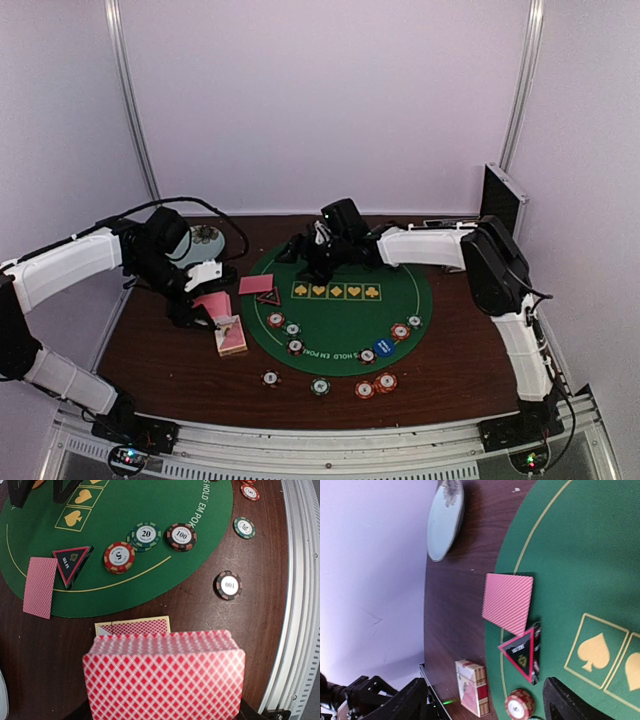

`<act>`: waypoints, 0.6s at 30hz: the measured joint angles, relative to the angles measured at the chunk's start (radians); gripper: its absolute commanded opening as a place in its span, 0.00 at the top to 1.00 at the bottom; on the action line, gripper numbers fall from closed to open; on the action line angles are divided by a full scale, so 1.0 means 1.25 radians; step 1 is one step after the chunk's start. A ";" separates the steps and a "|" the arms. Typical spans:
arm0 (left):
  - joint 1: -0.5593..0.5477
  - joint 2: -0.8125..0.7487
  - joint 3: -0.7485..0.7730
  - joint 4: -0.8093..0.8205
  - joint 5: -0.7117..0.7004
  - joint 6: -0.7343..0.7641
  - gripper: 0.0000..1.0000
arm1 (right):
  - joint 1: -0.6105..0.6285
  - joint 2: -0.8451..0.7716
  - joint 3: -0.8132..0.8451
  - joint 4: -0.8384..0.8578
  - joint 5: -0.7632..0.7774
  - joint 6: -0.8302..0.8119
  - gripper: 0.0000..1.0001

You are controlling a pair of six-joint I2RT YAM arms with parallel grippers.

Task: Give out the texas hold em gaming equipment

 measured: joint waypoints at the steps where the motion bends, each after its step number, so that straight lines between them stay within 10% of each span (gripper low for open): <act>1: 0.000 0.001 0.001 0.000 0.001 -0.002 1.00 | 0.004 -0.025 -0.028 0.015 -0.003 0.005 0.14; 18: -0.005 0.052 0.066 -0.003 0.016 -0.038 1.00 | 0.168 -0.181 -0.309 0.352 -0.070 0.141 0.11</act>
